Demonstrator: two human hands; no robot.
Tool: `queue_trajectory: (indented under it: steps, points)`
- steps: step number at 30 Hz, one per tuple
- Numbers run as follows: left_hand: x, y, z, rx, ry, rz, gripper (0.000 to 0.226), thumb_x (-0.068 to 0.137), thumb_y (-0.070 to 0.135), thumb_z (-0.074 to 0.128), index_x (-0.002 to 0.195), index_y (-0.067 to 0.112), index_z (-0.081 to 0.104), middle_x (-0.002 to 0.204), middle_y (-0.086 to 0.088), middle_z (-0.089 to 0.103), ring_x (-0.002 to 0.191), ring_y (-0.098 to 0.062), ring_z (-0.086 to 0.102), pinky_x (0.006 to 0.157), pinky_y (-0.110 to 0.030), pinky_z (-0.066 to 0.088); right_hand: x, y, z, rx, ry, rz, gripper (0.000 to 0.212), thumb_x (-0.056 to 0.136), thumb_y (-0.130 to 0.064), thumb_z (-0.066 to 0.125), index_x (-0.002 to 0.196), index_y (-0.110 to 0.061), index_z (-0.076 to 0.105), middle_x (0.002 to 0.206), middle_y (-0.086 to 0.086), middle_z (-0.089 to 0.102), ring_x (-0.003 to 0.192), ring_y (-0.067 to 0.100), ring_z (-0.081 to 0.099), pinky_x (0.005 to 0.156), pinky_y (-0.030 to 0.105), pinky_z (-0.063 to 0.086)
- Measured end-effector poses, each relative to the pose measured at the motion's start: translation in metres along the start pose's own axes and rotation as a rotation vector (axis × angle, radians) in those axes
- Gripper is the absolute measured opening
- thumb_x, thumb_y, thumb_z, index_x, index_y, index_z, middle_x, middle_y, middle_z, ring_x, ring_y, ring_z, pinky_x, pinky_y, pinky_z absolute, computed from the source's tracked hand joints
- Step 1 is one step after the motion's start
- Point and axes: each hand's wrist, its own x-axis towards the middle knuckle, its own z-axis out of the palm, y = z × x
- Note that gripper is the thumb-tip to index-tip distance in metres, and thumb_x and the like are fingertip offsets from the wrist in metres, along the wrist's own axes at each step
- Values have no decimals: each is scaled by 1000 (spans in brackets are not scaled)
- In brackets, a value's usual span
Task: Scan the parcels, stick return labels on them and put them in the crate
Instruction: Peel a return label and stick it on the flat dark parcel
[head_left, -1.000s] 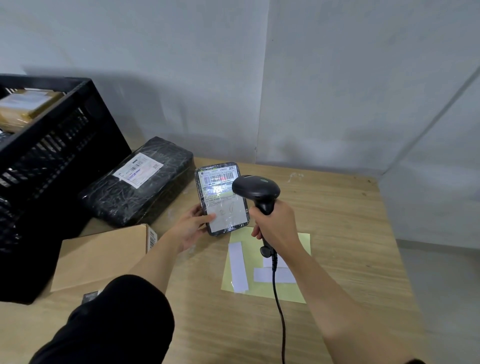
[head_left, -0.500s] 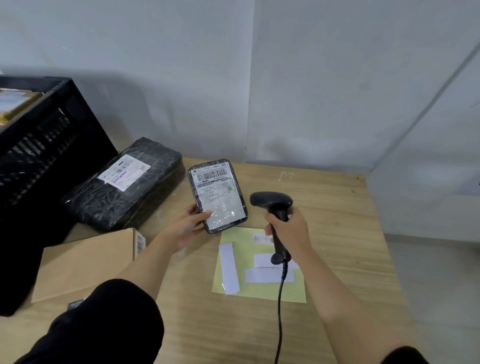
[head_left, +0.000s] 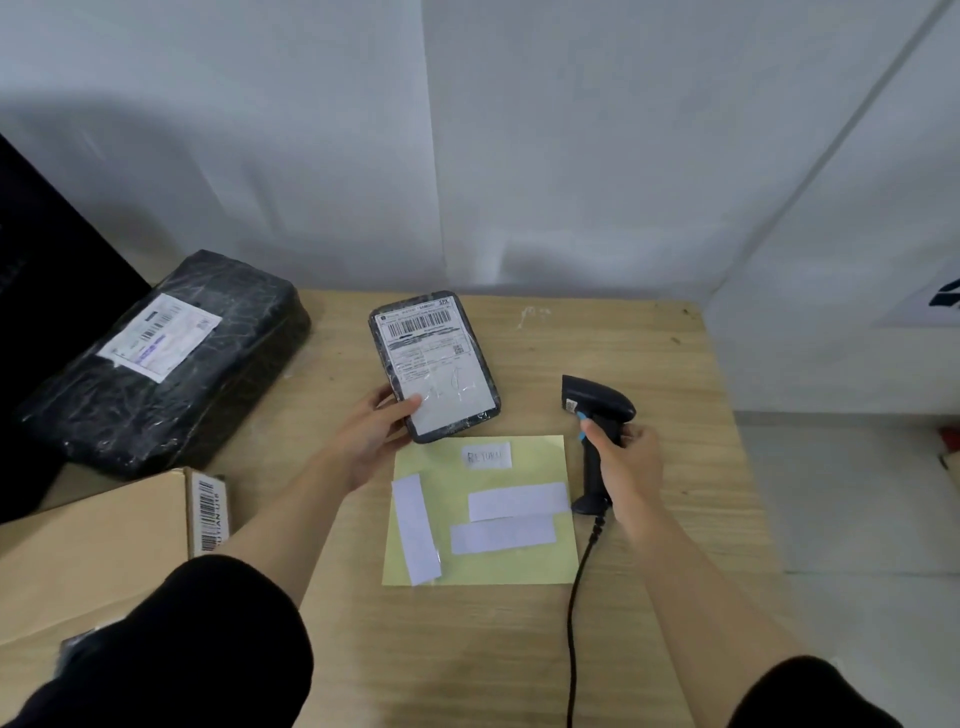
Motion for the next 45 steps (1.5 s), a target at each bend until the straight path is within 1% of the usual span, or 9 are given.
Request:
queue_trajectory:
  steps: [7, 12, 17, 20, 26, 32, 36, 41, 45]
  points:
    - [0, -2, -4, -45, 76, -3, 33, 93, 19, 58, 125, 18, 51, 116, -1, 66, 102, -17, 64, 77, -29, 53, 1, 0, 2, -195, 133, -120, 53, 71, -35, 81, 100, 1, 54, 108, 13, 57, 105, 31, 53, 90, 44, 45]
    - [-4, 1, -27, -46, 234, 26, 24, 94, 25, 57, 117, 20, 55, 101, 7, 68, 90, -10, 66, 64, -21, 54, -21, -6, 16, -342, 253, -525, 45, 69, -24, 82, 94, 0, 53, 98, 14, 55, 96, 32, 47, 86, 33, 35]
    - [-6, -5, -54, -4, 354, 51, 28, 91, 28, 62, 116, 16, 61, 102, 1, 69, 89, -13, 66, 90, -34, 52, -53, -10, 55, -474, -236, -715, 21, 78, -32, 74, 86, -15, 64, 91, -3, 61, 99, 17, 45, 88, 30, 38]
    - [-10, -12, -60, 107, 437, 106, 32, 91, 27, 61, 119, 11, 63, 102, 0, 68, 84, -11, 65, 81, -28, 52, -76, -8, 86, -641, -547, -704, 23, 82, -40, 68, 88, -18, 69, 100, -4, 60, 108, 18, 43, 93, 32, 36]
    - [-28, -29, -68, 545, 661, 206, 36, 99, 42, 36, 107, 13, 57, 96, -6, 64, 91, -27, 59, 82, -38, 47, -98, -6, 116, -1078, -562, -697, 47, 84, -55, 56, 99, -12, 70, 116, 3, 54, 121, 23, 35, 96, 35, 35]
    - [-57, -68, -76, 822, 359, 286, 21, 81, 49, 61, 75, 30, 61, 70, 10, 61, 66, -6, 55, 59, -25, 45, -105, -6, 117, -1181, -562, -656, 48, 82, -56, 61, 94, -10, 72, 115, 3, 52, 121, 25, 35, 99, 35, 36]
    - [-59, -77, -75, 1057, 145, 439, 35, 65, 38, 79, 96, 29, 64, 89, 13, 54, 87, -8, 48, 82, -28, 44, -106, -8, 119, -1125, -566, -555, 41, 82, -47, 67, 97, -9, 72, 114, 5, 53, 120, 26, 36, 98, 36, 40]
    - [-59, -73, -76, 1196, 59, 423, 64, 56, 46, 81, 113, 34, 54, 97, 16, 45, 96, -7, 37, 85, -29, 33, -106, -15, 121, -1032, -621, -369, 40, 83, -40, 69, 99, -3, 68, 113, 11, 59, 126, 28, 33, 95, 37, 43]
    - [-55, -70, -74, 1233, 14, 397, 80, 57, 46, 81, 128, 40, 45, 99, 16, 42, 98, -7, 33, 85, -31, 30, -106, -24, 122, -938, -664, -216, 38, 85, -31, 68, 66, -8, 45, 81, 12, 58, 117, 27, 39, 76, 32, 38]
